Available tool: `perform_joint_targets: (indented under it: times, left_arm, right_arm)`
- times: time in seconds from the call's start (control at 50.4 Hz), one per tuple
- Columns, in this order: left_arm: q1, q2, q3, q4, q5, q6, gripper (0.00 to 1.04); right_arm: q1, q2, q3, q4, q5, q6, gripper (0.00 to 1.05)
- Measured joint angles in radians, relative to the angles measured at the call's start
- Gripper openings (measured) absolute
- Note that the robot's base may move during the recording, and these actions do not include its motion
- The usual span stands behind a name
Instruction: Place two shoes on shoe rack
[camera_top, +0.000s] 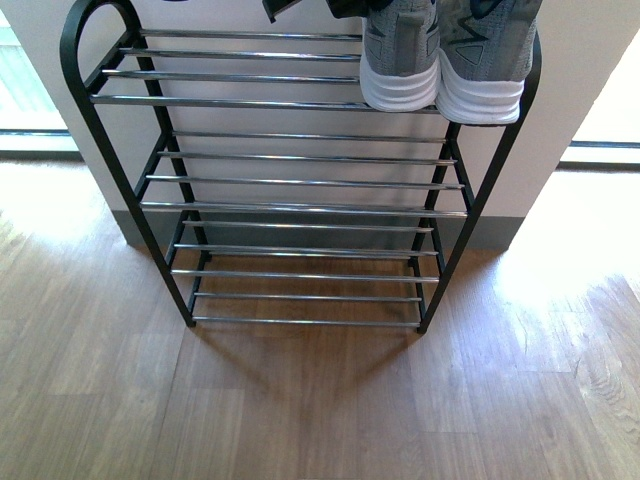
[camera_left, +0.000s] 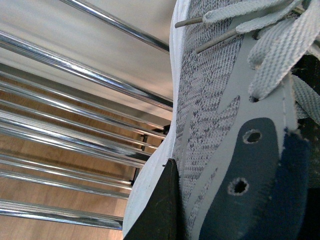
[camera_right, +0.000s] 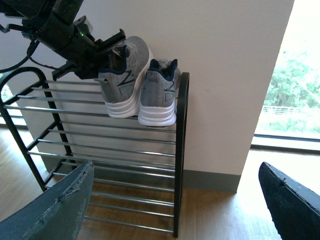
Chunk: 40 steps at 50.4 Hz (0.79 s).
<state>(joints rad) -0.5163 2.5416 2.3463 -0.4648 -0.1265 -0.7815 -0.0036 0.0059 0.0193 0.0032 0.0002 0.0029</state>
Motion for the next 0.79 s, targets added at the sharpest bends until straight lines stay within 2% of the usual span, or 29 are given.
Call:
perform_joint_targets:
  times: [0.794]
  left_arm:
    - [0.006, -0.07, -0.122, 0.036, 0.042, 0.056, 0.02]
  right_arm:
    - [0.0, 0.0, 0.0, 0.0, 0.0, 0.0, 0.96]
